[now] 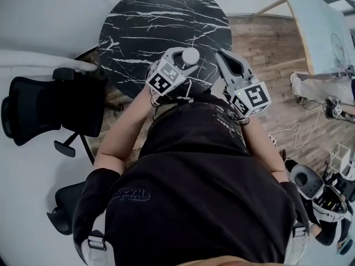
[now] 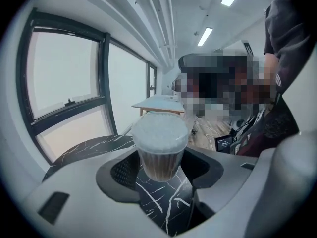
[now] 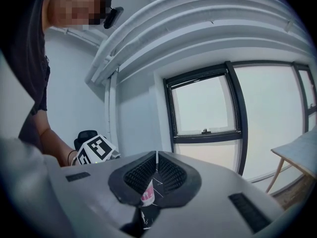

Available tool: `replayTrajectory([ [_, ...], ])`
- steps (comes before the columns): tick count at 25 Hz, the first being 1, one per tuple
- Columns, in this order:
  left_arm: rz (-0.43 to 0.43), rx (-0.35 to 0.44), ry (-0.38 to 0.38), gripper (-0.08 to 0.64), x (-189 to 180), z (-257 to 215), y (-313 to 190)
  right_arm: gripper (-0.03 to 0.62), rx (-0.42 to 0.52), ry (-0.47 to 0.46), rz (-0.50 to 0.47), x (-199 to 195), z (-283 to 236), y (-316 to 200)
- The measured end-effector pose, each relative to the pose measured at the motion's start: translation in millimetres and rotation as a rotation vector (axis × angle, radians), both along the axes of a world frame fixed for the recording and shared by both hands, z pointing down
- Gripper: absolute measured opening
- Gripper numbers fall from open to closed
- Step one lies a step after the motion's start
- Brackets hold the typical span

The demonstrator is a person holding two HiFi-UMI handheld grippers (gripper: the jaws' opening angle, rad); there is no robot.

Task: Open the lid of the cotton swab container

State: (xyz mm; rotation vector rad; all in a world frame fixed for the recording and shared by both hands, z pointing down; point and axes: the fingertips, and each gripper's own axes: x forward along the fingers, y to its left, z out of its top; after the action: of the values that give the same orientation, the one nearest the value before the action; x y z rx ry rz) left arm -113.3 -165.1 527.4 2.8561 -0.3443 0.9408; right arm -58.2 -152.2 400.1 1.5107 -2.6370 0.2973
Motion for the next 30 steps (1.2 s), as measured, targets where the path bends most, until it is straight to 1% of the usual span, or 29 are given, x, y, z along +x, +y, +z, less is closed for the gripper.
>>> replayTrajectory([
  [3,0.03,-0.012,-0.006,0.265,-1.0,-14.7,15.9,0.026,0.014,0.003,-0.036,-5.7,-6.9,8.1],
  [6,0.042,-0.018,-0.003,0.265,0.4,-27.9,26.4,0.026,0.021,0.007,-0.079,-9.4,-10.9,15.1],
  [12,0.018,-0.014,-0.022,0.265,8.1,-35.9,30.8,0.026,0.007,0.007,-0.127,-3.4,-10.8,19.9],
  [16,0.002,-0.019,-0.024,0.265,21.7,-40.8,31.1,0.026,0.012,0.016,-0.188,4.5,-12.0,19.8],
  [19,-0.001,-0.022,-0.029,0.265,37.8,-45.3,33.0,0.028,0.002,-0.001,-0.217,20.2,-10.8,20.2],
  [21,-0.003,-0.019,-0.03,0.264,49.2,-50.6,34.5,0.031,0.011,-0.003,-0.248,28.2,-13.4,20.3],
  [22,-0.005,-0.015,-0.029,0.265,54.7,-53.7,34.6,0.047,0.014,-0.006,-0.267,31.5,-14.2,19.4],
  [24,-0.009,-0.01,-0.031,0.265,65.9,-58.5,34.3,0.117,0.016,-0.023,-0.307,37.6,-14.9,17.4],
  [25,-0.012,-0.01,-0.033,0.264,71.7,-59.9,34.2,0.136,0.022,-0.028,-0.33,40.2,-15.7,17.0],
  [30,-0.014,-0.008,-0.046,0.264,100.6,-65.3,36.5,0.189,0.062,-0.015,-0.448,51.6,-22.1,19.6],
])
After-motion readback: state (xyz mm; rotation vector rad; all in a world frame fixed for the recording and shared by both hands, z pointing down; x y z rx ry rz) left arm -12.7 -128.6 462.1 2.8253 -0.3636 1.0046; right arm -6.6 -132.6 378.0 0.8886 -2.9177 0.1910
